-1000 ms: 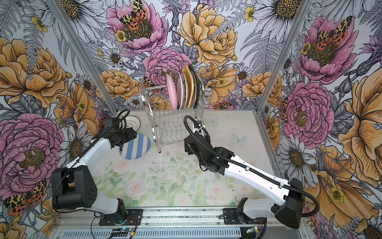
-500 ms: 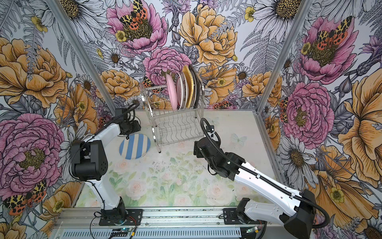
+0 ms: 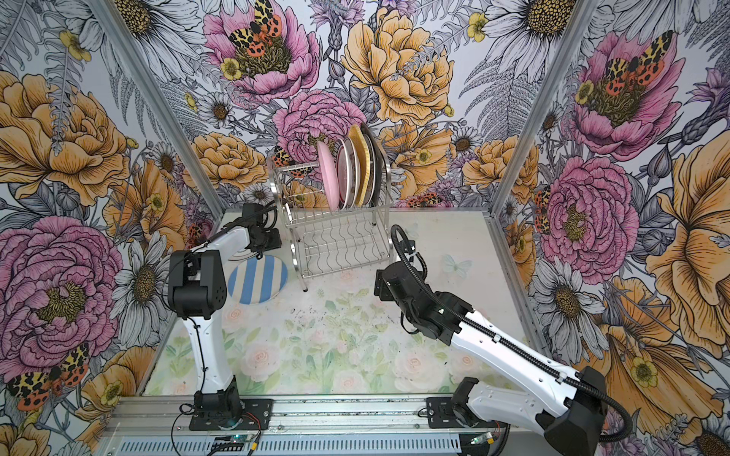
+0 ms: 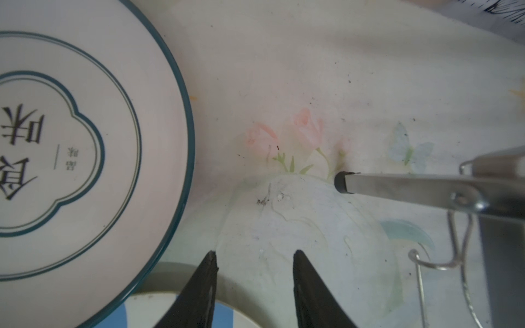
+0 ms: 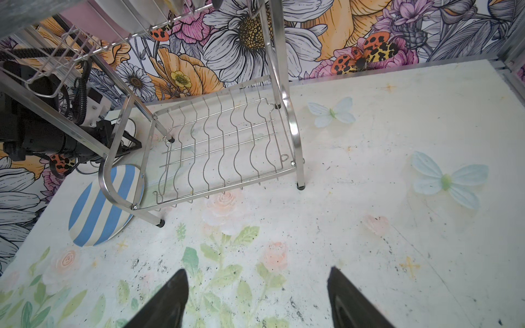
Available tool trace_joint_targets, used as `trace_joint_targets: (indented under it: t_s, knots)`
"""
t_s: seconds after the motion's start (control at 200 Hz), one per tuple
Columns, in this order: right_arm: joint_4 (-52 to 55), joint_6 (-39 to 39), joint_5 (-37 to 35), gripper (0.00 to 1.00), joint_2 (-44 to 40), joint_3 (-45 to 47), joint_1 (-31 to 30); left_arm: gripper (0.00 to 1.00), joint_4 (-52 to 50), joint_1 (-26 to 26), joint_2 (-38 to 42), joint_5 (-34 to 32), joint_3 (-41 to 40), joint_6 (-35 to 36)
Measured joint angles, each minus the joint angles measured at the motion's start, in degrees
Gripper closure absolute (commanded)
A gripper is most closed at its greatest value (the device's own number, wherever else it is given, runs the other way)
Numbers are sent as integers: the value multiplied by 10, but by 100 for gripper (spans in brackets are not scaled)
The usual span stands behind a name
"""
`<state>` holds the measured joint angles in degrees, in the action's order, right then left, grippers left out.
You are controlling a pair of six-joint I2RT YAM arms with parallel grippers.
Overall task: Load plates into a dish rack
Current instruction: Move the plate to the bottom-center of the table.
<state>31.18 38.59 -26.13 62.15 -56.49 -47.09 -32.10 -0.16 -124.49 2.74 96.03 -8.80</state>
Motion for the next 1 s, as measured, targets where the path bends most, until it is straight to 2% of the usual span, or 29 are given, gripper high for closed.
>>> trace_joint_targets:
  t_s: [0.16,0.701,1.001]
  knots:
    - [0,0,1,23,0,0,3,59,-17,0,-21,-11,28,1]
    - [0,0,5,23,0,0,7,61,-71,-1,-39,-24,31,-2]
    - [0,0,5,23,0,0,7,63,-78,-3,4,-39,-37,-16]
